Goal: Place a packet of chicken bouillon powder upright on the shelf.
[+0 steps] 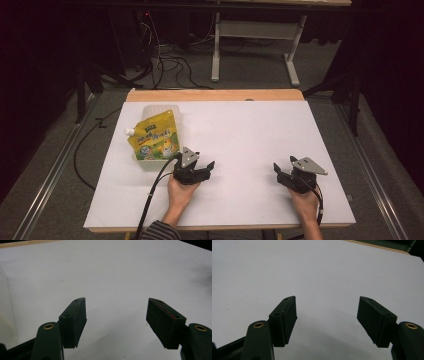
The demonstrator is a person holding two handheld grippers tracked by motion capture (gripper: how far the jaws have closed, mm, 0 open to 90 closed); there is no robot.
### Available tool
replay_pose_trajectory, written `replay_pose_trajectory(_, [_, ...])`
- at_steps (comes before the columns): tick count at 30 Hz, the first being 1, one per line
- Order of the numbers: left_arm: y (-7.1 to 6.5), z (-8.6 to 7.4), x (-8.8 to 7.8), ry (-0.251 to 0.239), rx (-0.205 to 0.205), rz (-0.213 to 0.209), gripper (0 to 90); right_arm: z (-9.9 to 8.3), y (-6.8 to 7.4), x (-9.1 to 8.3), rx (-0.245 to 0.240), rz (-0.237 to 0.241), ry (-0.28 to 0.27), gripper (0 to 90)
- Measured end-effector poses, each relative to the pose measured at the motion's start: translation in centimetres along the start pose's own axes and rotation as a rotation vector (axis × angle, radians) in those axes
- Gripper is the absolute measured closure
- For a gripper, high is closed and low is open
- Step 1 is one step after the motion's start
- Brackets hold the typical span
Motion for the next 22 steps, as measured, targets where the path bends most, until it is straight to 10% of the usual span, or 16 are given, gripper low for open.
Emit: replay_pose_trajectory(22, [0.17, -0.46, 0.56, 0.013, -0.009, 0.008, 33.2, -0.03, 0.03, 0.03, -0.001, -0.003, 0.004, 32.9])
Point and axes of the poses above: each handheld gripper's, and its own axes: x roughly forward along the jaws, z roughly out of its top, y roughly to its left, the point moved 9 cm from there along x, roughly forward along the jaws, and after that the axes turned 10 degrees about y, right-handed, at the moved point
